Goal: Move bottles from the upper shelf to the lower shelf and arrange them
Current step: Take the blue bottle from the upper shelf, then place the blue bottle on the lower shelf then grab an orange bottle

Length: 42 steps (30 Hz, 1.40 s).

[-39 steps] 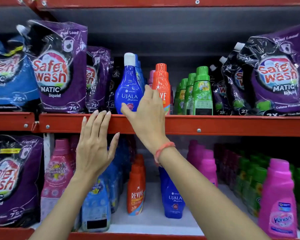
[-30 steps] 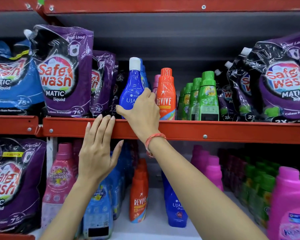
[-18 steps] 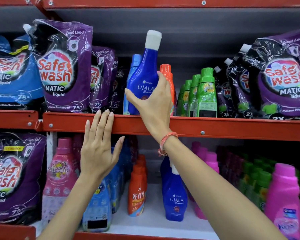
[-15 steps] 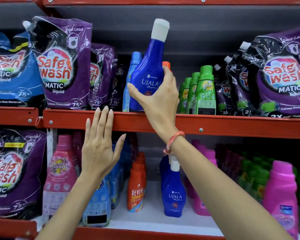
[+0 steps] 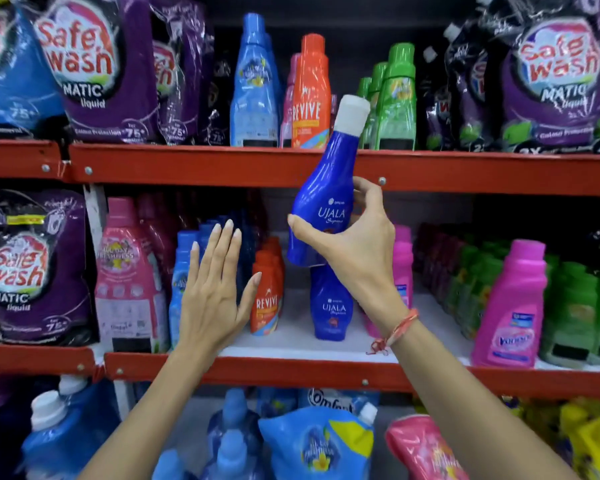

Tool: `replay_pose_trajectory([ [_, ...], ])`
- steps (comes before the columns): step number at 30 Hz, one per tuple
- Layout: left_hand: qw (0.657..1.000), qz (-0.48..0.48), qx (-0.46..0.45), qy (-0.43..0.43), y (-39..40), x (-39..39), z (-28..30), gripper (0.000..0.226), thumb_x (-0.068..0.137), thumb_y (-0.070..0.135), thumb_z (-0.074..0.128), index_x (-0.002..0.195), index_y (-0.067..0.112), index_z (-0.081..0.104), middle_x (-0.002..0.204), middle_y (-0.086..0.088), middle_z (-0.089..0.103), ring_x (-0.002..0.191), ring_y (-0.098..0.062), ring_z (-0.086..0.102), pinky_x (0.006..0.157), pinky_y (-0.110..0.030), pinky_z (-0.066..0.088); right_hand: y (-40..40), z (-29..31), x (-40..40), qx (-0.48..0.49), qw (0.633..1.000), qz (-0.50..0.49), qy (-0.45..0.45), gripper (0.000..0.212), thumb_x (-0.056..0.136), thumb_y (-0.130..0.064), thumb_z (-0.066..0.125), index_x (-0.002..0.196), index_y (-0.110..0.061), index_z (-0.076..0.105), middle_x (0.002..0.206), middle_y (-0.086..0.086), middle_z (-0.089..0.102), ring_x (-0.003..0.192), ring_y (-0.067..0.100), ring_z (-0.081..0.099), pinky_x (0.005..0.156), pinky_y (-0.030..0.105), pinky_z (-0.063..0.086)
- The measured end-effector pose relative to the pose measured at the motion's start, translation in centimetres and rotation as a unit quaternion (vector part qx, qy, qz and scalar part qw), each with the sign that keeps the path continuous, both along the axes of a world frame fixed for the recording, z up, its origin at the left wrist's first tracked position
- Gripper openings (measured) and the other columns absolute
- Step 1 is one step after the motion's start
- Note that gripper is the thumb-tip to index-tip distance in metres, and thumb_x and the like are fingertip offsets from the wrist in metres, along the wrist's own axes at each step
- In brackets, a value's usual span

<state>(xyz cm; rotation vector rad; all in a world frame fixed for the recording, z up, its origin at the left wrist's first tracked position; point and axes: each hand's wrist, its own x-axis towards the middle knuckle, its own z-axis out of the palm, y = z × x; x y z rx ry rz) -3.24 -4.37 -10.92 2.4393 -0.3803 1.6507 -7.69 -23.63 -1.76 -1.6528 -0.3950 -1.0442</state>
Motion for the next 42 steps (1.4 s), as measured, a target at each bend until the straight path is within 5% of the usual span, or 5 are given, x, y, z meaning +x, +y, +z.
replay_pose_trajectory([
  [11, 0.988, -0.006, 0.014, 0.154, -0.3, 0.2, -7.3, 0.066, 0.096, 0.044, 0.035, 0.149, 0.007, 0.024, 0.158, -0.008, 0.025, 0.147, -0.02, 0.017, 0.12, -0.044, 0.015, -3.7, -10.1, 3.7, -0.05, 0.992, -0.031, 0.115, 0.081, 0.047, -0.04, 0.086, 0.113, -0.032, 0.04, 0.112, -0.011, 0.057, 0.095, 0.008, 0.056, 0.068, -0.001, 0.039],
  [16, 0.982, -0.016, 0.013, 0.188, -0.1, 0.9, -8.5, 0.066, 0.095, 0.046, 0.029, 0.147, 0.006, 0.028, 0.156, -0.009, 0.029, 0.145, -0.02, 0.023, 0.12, -0.041, 0.013, -4.1, -13.1, 5.8, -0.08, 0.979, -0.069, 0.173, 0.088, 0.044, -0.04, 0.088, 0.117, -0.021, 0.043, 0.112, -0.006, 0.057, 0.101, 0.016, 0.058, 0.077, 0.023, 0.044],
  [35, 0.978, -0.005, 0.018, 0.21, 0.5, 1.2, -11.2, 0.065, 0.097, 0.047, 0.023, 0.143, 0.002, 0.036, 0.151, -0.011, 0.04, 0.141, -0.02, 0.033, 0.118, -0.04, 0.019, -4.0, -15.1, 6.5, -0.14, 0.97, -0.066, 0.188, 0.088, 0.053, -0.042, 0.088, 0.125, -0.018, 0.043, 0.123, -0.002, 0.054, 0.113, 0.017, 0.053, 0.087, 0.028, 0.048],
  [39, 0.975, 0.006, 0.011, 0.221, 0.2, 0.9, -11.2, 0.068, 0.098, 0.048, 0.021, 0.139, -0.001, 0.042, 0.146, -0.015, 0.046, 0.136, -0.024, 0.041, 0.118, -0.035, 0.016, -3.7, -13.0, 4.4, -0.13, 0.977, -0.129, 0.105, 0.079, 0.063, -0.06, 0.076, 0.126, -0.022, 0.048, 0.123, -0.005, 0.05, 0.115, 0.012, 0.046, 0.091, 0.02, 0.037],
  [42, 0.97, 0.029, 0.004, 0.239, 0.0, 0.4, -10.9, 0.07, 0.098, 0.049, 0.019, 0.134, -0.003, 0.048, 0.139, -0.018, 0.053, 0.13, -0.028, 0.049, 0.117, -0.03, 0.011, -3.1, -8.8, 2.7, -0.092, 0.987, -0.128, -0.004, 0.055, 0.075, -0.053, 0.072, 0.118, -0.026, 0.053, 0.116, -0.011, 0.049, 0.11, 0.009, 0.047, 0.09, 0.024, 0.043],
])
